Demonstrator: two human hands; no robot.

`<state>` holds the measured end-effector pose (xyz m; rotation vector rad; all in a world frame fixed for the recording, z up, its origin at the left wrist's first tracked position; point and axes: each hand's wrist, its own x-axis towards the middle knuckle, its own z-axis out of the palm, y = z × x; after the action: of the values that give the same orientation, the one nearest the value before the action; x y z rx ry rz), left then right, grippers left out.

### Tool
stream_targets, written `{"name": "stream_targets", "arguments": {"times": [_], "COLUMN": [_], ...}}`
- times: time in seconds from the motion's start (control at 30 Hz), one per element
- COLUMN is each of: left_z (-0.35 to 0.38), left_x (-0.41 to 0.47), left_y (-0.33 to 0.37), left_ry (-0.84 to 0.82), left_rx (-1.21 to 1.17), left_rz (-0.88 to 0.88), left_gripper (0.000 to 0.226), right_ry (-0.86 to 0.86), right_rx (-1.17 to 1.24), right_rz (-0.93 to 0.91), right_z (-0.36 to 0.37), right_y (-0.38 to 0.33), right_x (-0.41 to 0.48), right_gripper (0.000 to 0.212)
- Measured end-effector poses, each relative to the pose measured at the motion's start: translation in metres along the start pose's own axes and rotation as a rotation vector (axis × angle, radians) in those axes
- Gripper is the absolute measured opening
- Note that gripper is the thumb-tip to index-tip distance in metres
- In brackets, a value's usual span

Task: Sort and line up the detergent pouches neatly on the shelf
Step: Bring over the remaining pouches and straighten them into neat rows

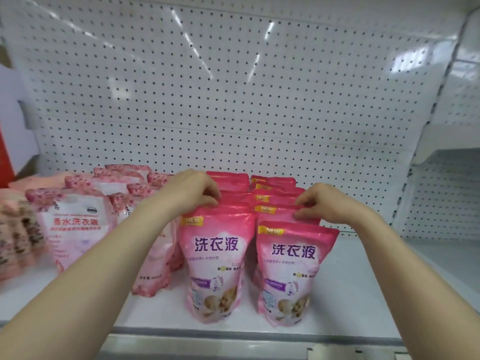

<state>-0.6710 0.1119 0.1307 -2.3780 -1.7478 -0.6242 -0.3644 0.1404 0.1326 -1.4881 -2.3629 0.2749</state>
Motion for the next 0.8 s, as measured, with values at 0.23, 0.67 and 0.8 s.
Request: {"name": "stream_targets", "arguments": {"times": [0.23,0.67,0.8], "left_z": [0.001,0.024,0.032], "left_x": [0.011,0.083,0.090], "left_y": [-0.004,-0.014,-0.018], "left_ry": [0.030,-0.298,-0.182], "left_rx": [0.100,0.022,0.074], "left_rz": [0.009,0.042,0.026], "left_gripper": [0.014,0.011,0.021], "right_ry": [-0.151,-0.025,0.034], "right_rx": [0.116,-0.106,-0.105], "right_rz": [-0.063,-0.071,-0.090], "right_z": [-0.010,0.000,-0.002], "right_y": [0.010,0.022,0.027], "right_x": [0.005,0.081,0.083], "right_gripper": [0.006,0.008,0.006]}}
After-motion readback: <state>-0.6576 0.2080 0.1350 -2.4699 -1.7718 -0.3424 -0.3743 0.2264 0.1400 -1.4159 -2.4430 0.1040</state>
